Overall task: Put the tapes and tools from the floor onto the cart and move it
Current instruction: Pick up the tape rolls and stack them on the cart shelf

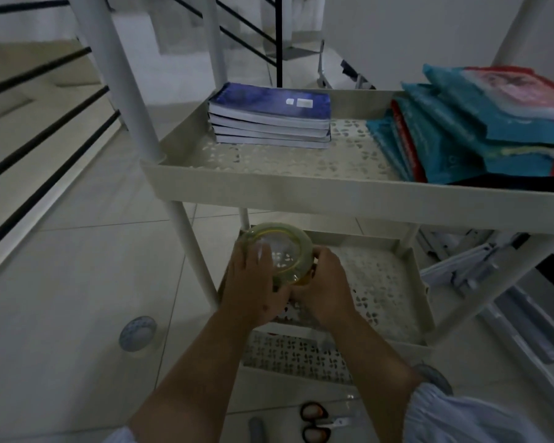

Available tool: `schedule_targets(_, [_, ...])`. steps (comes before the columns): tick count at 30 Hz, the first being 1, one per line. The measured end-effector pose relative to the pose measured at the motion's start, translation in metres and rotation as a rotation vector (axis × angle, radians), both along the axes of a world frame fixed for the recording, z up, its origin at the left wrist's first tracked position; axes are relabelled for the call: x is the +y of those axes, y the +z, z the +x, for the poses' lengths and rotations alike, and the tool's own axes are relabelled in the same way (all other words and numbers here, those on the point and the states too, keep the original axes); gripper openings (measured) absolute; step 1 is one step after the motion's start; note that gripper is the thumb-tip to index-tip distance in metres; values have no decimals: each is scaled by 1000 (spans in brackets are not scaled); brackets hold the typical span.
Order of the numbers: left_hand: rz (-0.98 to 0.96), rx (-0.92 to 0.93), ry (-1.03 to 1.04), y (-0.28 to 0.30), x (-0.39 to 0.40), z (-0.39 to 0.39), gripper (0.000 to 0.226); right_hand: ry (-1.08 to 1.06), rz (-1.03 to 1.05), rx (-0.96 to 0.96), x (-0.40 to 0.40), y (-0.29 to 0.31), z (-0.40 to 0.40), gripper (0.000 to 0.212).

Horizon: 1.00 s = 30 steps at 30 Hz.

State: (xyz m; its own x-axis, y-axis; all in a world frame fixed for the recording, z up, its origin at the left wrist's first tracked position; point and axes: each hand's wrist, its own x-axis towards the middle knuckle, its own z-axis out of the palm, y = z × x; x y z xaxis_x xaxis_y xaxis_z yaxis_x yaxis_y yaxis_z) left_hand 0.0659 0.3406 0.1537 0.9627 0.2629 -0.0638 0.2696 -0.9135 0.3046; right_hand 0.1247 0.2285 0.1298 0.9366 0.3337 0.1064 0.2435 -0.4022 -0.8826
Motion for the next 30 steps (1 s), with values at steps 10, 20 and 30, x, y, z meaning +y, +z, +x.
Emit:
schedule_targets(10, [225,107,-202,-7,13,-8,56,104,-353,-250,1,-21,4,58])
schedule_targets(20, [81,-162,-75,-16,-16,-29,56,182,-200,-383,-33,6,-38,36])
schedule_targets(30, [-119,-386,-48,-63,-83,-107,61,58,-248,-330,-123,-28,-111,34])
